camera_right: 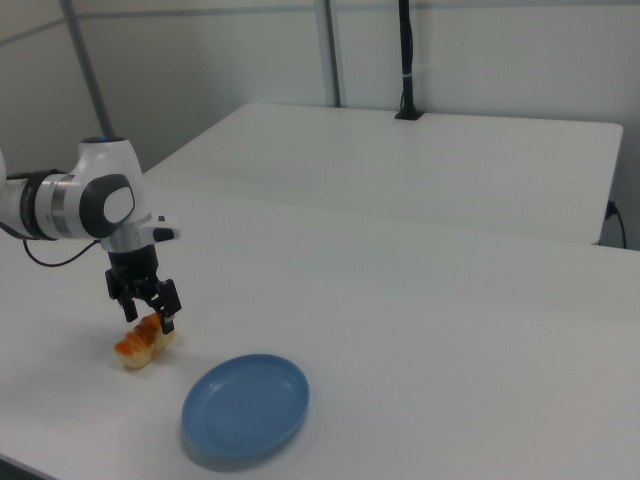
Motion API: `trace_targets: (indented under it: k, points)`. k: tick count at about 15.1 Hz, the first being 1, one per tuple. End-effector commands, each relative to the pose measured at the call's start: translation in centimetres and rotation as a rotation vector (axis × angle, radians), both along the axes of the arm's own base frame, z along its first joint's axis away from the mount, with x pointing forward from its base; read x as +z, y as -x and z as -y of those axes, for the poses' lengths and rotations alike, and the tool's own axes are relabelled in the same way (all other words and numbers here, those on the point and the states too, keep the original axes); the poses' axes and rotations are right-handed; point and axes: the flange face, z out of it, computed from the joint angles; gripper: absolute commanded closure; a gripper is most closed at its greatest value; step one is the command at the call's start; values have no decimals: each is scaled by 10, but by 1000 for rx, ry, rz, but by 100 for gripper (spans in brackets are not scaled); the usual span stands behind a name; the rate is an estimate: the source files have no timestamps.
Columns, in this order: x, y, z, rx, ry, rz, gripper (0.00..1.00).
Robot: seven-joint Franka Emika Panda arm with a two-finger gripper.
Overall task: Put the bread on a plate
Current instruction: 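Lower the gripper and close it on the bread roll, then lift the bread roll and carry it over the blue plate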
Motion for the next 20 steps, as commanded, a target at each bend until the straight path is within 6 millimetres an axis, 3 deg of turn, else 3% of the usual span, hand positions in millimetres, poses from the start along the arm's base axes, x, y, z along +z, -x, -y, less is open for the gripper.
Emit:
trace_targets:
  k: [1, 4, 5, 8, 11, 16, 20]
  points:
    - [-8, 5, -5, 31, 9, 11, 0]
    - [-21, 6, -12, 31, 44, 5, 3]
    - [-21, 6, -12, 28, 49, 7, 11]
    - [-26, 7, -20, 34, 52, 3, 47]
    - [-18, 5, -18, 29, 53, 13, 67]
    - [16, 0, -5, -11, 79, -3, 65]
    - [41, -21, 59, -73, 84, 8, 64]
